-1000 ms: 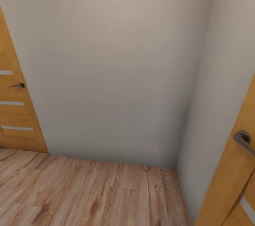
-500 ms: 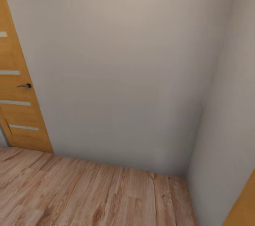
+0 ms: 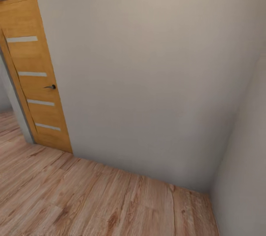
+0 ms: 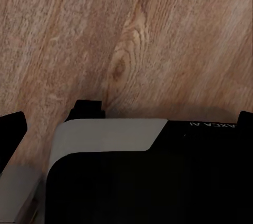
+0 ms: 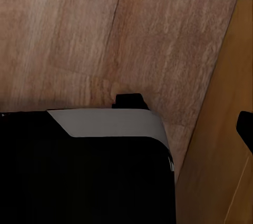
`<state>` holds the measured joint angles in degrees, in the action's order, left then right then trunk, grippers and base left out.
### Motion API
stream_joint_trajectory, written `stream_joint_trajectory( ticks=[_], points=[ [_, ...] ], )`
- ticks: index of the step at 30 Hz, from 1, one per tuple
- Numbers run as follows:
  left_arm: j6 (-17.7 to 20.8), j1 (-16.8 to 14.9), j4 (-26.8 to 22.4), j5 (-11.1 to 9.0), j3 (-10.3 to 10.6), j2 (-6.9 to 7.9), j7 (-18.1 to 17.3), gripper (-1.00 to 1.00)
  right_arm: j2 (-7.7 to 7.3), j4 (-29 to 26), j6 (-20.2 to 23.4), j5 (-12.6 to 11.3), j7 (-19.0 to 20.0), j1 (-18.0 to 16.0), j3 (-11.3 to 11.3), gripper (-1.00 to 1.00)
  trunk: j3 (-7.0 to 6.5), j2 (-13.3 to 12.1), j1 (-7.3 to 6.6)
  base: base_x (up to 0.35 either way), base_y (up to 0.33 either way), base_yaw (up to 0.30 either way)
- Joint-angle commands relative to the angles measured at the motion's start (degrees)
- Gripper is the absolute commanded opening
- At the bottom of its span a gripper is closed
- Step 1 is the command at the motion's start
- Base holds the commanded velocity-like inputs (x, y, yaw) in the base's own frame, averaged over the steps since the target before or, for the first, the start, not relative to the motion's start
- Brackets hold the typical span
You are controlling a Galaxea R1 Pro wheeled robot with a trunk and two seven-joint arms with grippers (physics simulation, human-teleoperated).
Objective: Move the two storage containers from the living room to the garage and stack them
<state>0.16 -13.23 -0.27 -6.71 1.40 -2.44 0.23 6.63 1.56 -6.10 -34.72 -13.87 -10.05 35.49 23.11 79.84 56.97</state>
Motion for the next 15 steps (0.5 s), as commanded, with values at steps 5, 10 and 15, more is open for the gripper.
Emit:
stream_joint_trajectory(
  ticks=[5, 10, 15],
  points=[
    [0.0, 0.0, 0.0, -0.6, 0.2, 0.05, -0.1, 1.00, -0.03, 0.2, -0.3, -0.5, 0.0, -0.1, 0.5, 1.00, 0.06, 0.0, 0.00, 0.157, 0.000, 0.224],
    [0.0, 0.0, 0.0, -0.6, 0.2, 0.07, -0.1, 1.00, 0.01, 0.2, -0.3, -0.5, 0.0, -0.1, 0.5, 1.00, 0.06, 0.0, 0.00, 0.308, 0.000, 0.038],
    [0.0, 0.0, 0.0, -0.6, 0.2, 0.07, -0.1, 1.00, 0.03, 0.2, -0.3, -0.5, 0.0, -0.1, 0.5, 1.00, 0.06, 0.0, 0.00, 0.321, 0.000, 0.003]
  ],
)
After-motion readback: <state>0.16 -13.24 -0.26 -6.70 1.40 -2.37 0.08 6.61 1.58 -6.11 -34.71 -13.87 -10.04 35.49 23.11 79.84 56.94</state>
